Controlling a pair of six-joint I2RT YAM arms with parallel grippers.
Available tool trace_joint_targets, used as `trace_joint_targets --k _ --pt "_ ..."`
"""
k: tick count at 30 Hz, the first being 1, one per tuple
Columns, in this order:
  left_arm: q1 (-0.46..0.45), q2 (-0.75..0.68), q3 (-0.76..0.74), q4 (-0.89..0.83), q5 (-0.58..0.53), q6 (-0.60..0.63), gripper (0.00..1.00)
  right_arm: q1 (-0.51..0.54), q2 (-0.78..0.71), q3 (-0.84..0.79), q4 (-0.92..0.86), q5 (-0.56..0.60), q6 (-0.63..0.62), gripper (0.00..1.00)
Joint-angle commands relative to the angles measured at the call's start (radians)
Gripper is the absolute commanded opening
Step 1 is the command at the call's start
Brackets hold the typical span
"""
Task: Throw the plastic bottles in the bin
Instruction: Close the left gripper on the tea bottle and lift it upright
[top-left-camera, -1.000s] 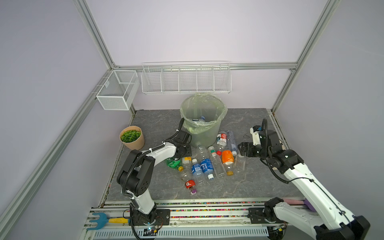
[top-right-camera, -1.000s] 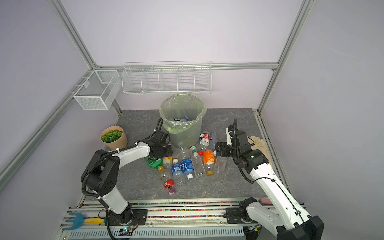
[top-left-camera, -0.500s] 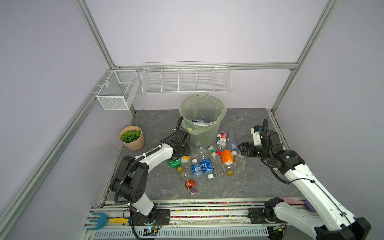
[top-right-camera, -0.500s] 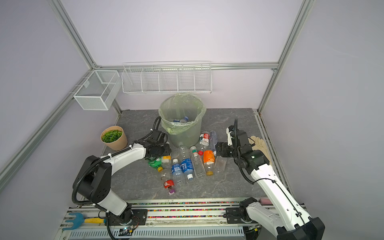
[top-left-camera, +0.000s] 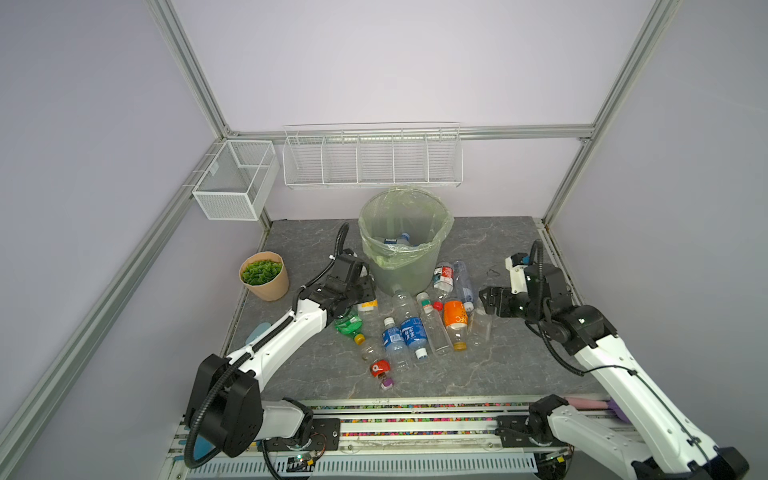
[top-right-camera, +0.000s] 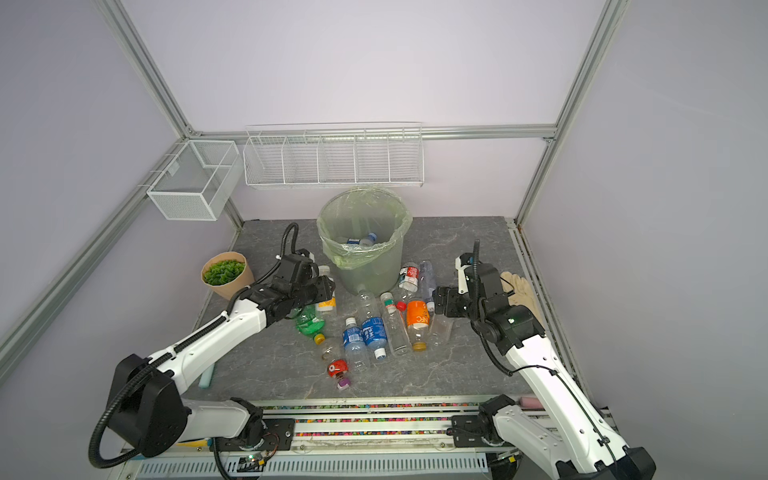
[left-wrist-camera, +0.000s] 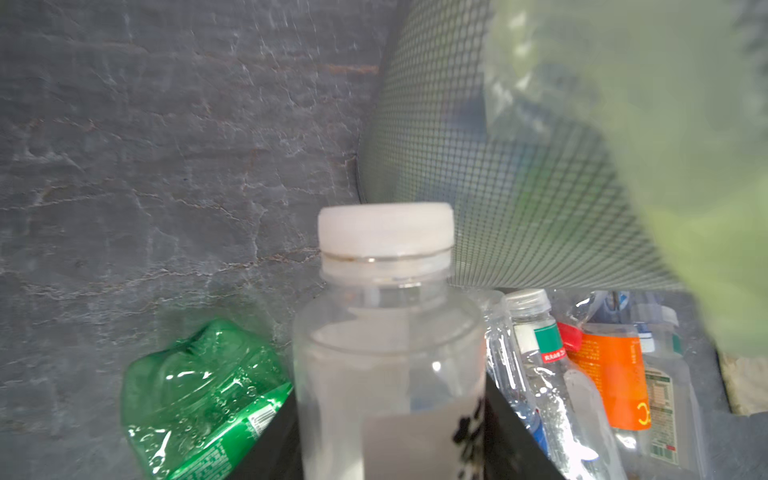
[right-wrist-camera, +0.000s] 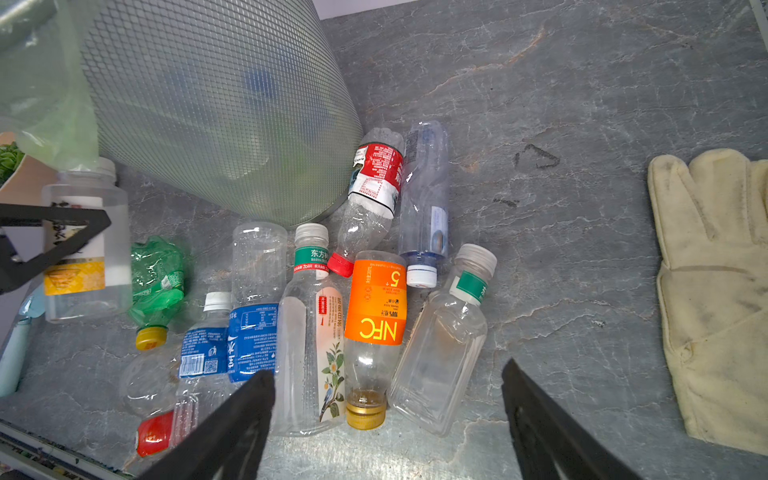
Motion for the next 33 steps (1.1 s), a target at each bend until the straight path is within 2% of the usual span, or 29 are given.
trace_joint_targets --k 1,6,18,27,33 --pt "0.002 -0.067 -0.034 0.038 -0.057 -0.007 0.38 -0.009 -0.02 -0.019 -0.016 0.01 0.012 0.89" --pt "0.01 -0.192 -0.072 0.114 -0.079 0.003 0.38 -0.009 -0.02 -0.025 -0.014 0.007 0.011 0.89" --pt "0.011 -0.381 -0.041 0.239 -0.071 0.068 0.38 -0.011 -0.024 -0.029 -0.01 -0.001 0.014 0.88" --pt "0.011 -0.425 0.01 0.366 -0.024 0.092 0.38 -0.011 -0.038 -0.03 -0.015 -0.002 0.015 0.89" --pt "0.011 -0.392 0.066 0.442 0.021 0.081 0.38 -0.012 -0.044 -0.037 -0.017 -0.001 0.012 0.88"
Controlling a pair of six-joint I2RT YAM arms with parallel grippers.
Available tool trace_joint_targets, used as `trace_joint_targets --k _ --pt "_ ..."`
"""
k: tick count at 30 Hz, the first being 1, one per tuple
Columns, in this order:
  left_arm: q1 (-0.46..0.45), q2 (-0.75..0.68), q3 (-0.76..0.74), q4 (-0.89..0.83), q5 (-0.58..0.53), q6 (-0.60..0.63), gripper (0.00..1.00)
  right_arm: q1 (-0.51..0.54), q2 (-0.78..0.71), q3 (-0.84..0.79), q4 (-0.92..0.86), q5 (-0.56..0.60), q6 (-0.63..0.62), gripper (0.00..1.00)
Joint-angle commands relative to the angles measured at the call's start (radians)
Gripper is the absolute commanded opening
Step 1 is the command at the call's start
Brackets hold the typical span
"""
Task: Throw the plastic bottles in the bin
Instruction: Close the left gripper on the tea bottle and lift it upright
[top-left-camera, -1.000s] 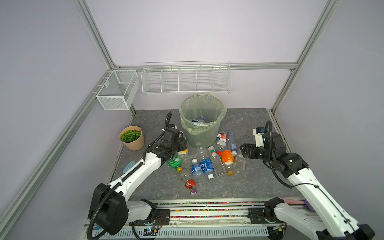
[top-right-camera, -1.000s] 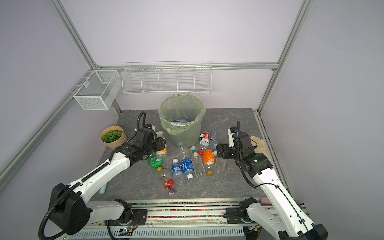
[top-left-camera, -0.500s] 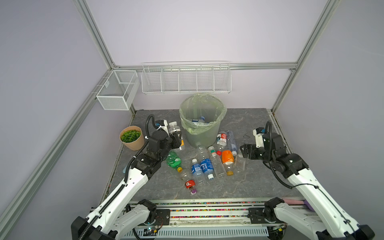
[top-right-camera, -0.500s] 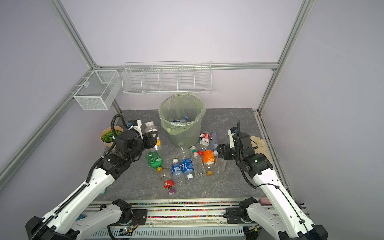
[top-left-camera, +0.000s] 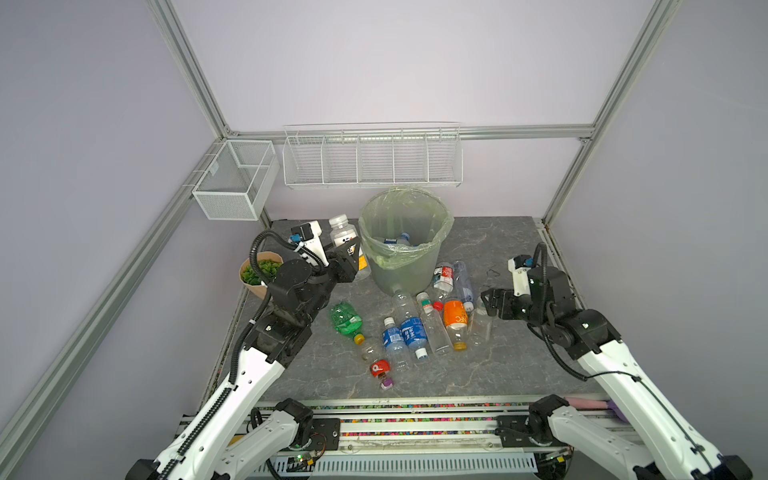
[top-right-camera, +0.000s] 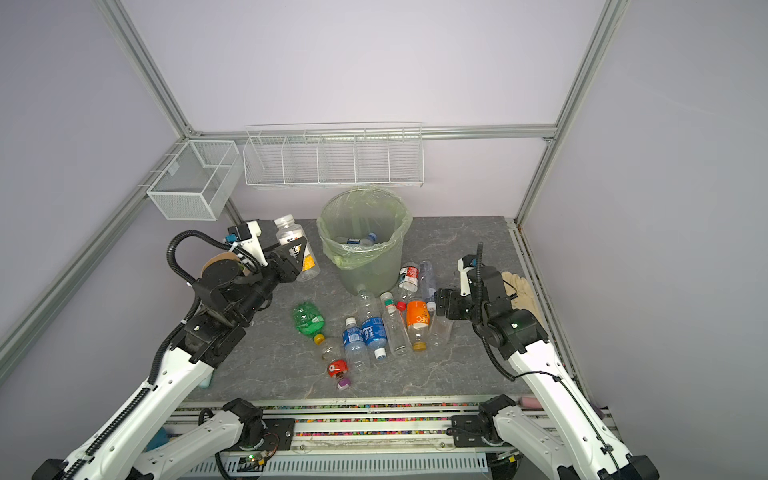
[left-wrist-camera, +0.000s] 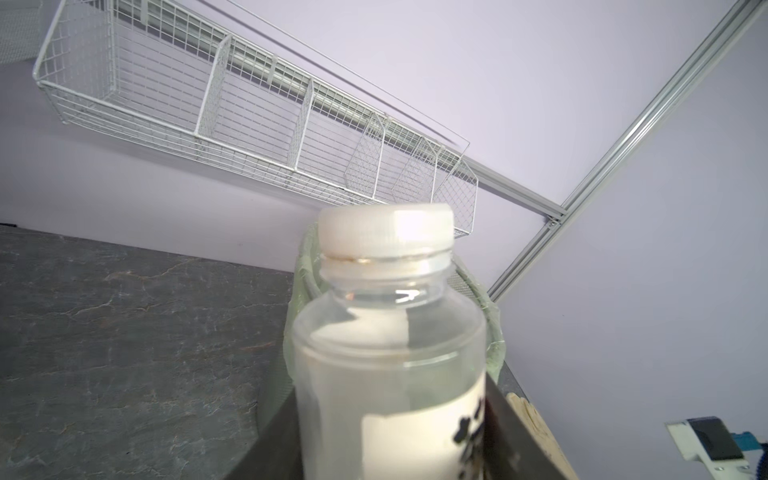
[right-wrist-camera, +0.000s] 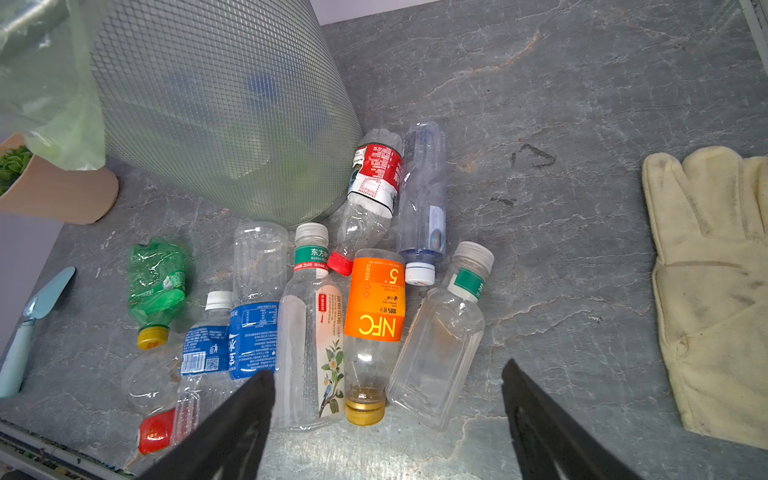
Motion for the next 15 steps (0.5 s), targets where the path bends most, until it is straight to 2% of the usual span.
trace_joint_targets --k 1,15 --pt "0.005 0.022 0.067 0.087 0.04 0.005 0.37 -0.008 -0.013 -0.022 -0.014 -0.001 0.009 0.88" --pt "0.005 0.187 0.23 0.185 0.103 0.021 0.36 -0.01 -0.014 -0.02 -0.011 -0.007 0.002 0.88"
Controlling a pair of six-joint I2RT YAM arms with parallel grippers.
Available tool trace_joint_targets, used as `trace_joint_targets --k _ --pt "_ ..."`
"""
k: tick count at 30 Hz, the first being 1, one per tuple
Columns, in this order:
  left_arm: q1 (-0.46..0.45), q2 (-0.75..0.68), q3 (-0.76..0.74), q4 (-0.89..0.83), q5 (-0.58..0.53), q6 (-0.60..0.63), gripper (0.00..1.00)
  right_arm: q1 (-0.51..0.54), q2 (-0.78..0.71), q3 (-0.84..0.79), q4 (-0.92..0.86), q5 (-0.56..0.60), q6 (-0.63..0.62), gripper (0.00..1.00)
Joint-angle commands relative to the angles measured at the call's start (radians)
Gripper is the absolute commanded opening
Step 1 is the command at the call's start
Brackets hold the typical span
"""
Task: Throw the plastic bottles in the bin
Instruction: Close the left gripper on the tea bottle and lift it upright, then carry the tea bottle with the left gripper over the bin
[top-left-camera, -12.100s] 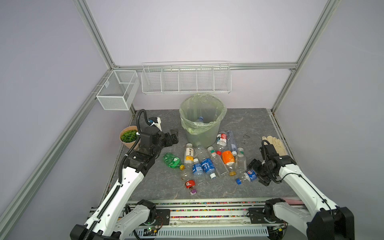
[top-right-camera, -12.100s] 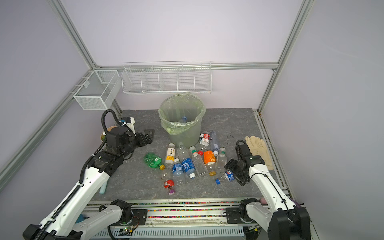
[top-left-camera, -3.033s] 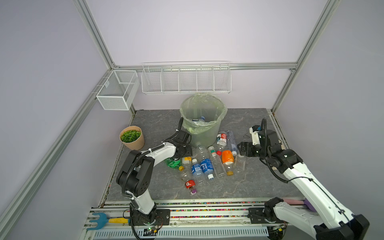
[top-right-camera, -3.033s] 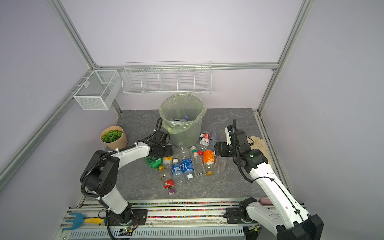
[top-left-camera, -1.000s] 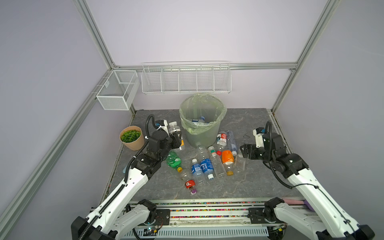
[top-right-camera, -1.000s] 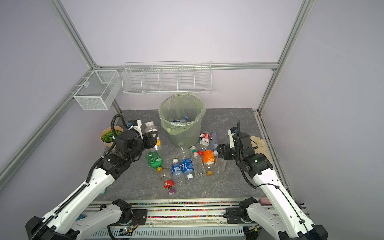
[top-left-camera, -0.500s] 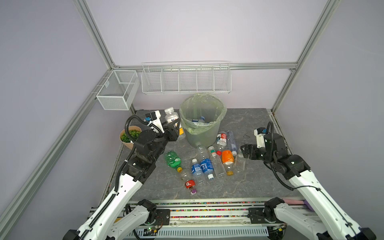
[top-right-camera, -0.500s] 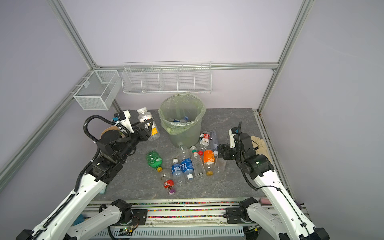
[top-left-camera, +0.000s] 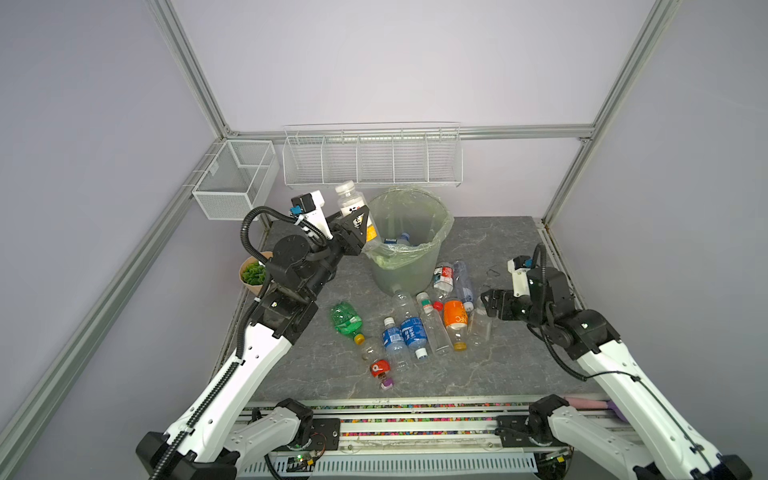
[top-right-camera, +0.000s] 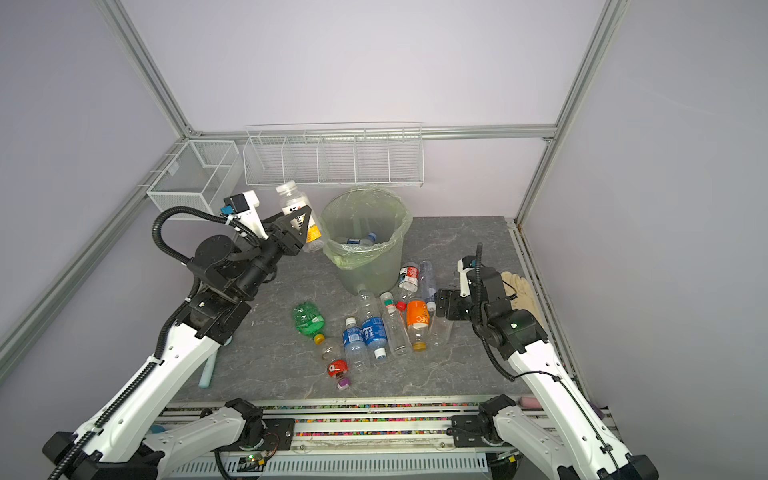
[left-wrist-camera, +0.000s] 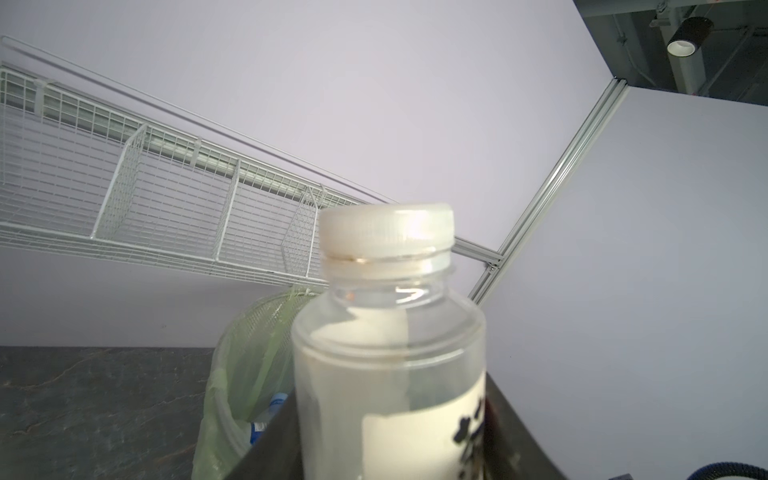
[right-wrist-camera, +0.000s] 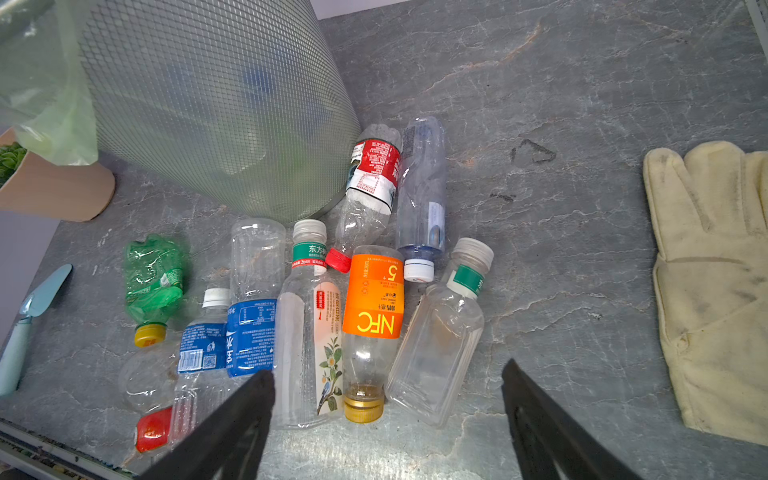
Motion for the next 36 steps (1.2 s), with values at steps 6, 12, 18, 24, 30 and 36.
trace_joint_targets --k 6,12,18,24,30,36 --pt "0.005 0.09 0.108 0.085 0.045 0.019 0.35 -0.009 -0.015 -0.018 -0.013 -0.009 -0.001 0.88" --pt "0.004 0.145 0.142 0.131 0.07 0.004 0.34 -0.008 -0.024 -0.019 -0.016 -0.009 -0.004 0.88" --pt "0.004 0.181 0.146 0.187 0.082 -0.013 0.34 -0.012 -0.034 -0.029 -0.017 -0.008 -0.004 0.88" --pt "0.002 0.235 0.185 0.226 0.102 -0.023 0.33 -0.012 -0.041 -0.037 -0.018 -0.009 -0.004 0.88" --pt "-0.021 0.287 0.224 0.244 0.104 -0.003 0.32 -0.013 -0.052 -0.048 -0.02 -0.007 -0.003 0.88" --pt "-0.036 0.328 0.259 0.253 0.106 0.003 0.32 -0.014 -0.059 -0.052 -0.025 -0.007 -0.006 0.89"
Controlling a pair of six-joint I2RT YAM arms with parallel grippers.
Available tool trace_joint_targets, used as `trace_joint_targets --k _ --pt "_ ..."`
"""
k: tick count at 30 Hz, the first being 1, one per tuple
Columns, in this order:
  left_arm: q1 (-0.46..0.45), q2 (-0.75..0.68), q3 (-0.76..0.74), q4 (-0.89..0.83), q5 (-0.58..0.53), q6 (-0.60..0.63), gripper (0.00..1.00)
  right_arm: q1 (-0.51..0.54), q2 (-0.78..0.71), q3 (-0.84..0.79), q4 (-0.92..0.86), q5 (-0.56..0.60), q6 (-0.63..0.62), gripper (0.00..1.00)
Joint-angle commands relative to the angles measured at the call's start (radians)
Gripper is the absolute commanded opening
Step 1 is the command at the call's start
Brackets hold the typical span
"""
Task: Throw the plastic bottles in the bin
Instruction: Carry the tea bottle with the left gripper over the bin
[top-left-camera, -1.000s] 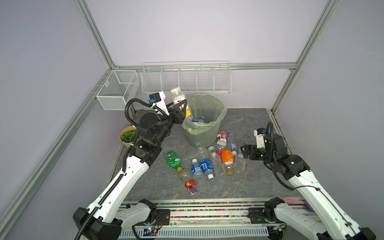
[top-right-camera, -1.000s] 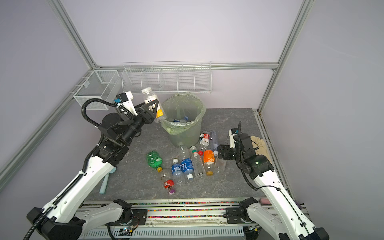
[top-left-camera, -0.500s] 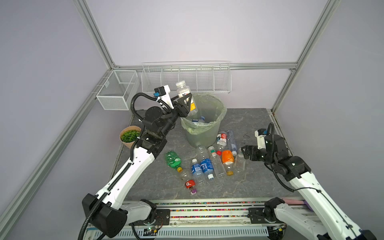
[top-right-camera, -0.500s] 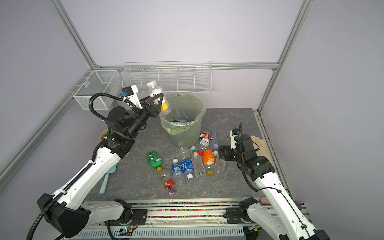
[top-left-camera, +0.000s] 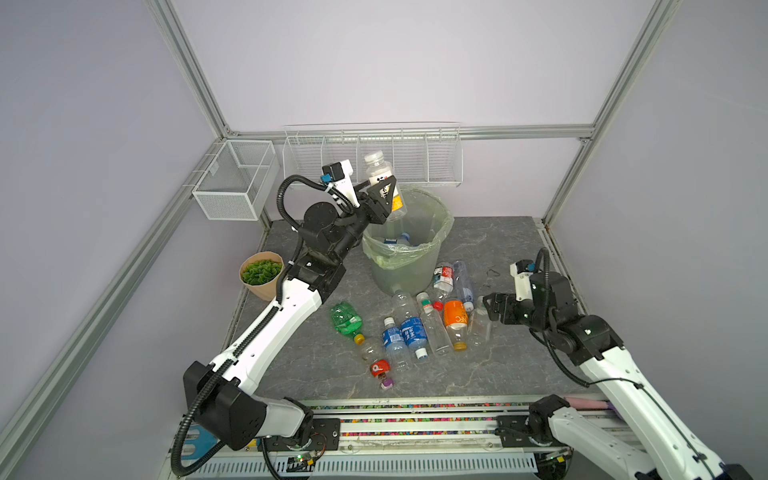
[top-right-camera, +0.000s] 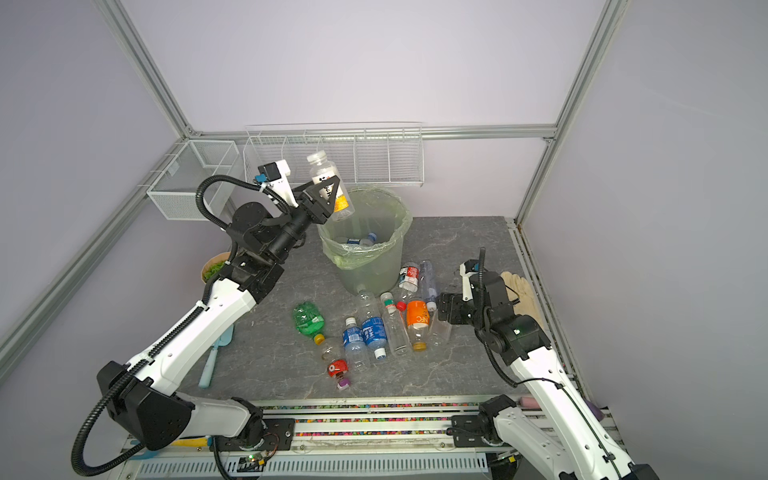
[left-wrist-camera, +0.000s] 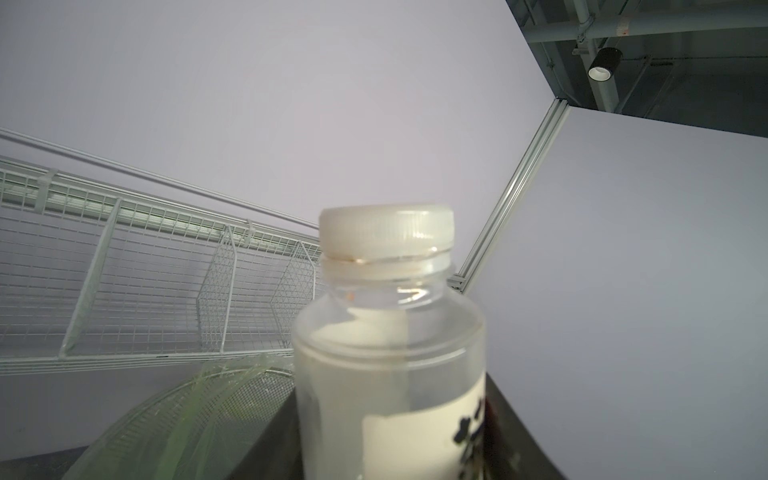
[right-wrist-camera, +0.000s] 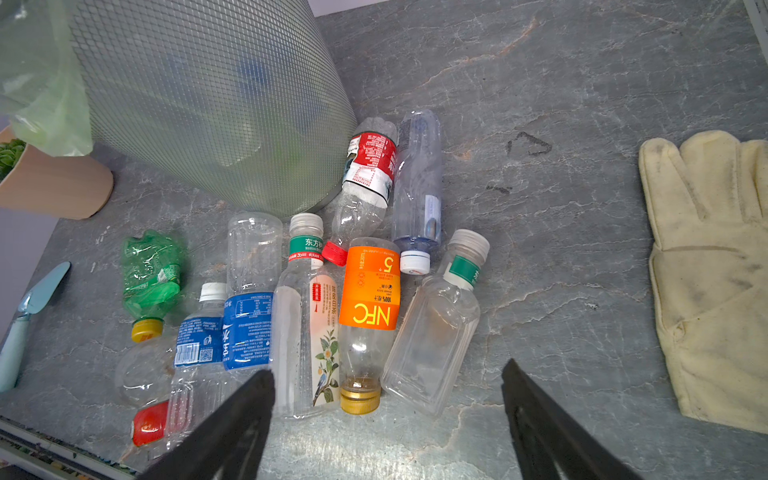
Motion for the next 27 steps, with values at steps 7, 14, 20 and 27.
trace_joint_targets --k 7,14,20,27 --pt "-0.053 0.04 0.085 0.019 -0.012 0.088 0.32 -0.012 -0.02 -0.024 -0.016 -0.002 -0.009 0.88" --pt "-0.058 0.072 0.112 0.026 -0.012 0.087 0.32 -0.012 -0.021 -0.027 -0.014 -0.004 -0.011 0.88" --pt "-0.068 0.112 0.142 0.023 -0.016 0.099 0.32 -0.012 -0.021 -0.035 -0.008 -0.014 -0.006 0.89" --pt "-0.079 0.168 0.169 0.026 -0.03 0.111 0.32 -0.014 -0.019 -0.034 -0.005 -0.019 -0.004 0.89"
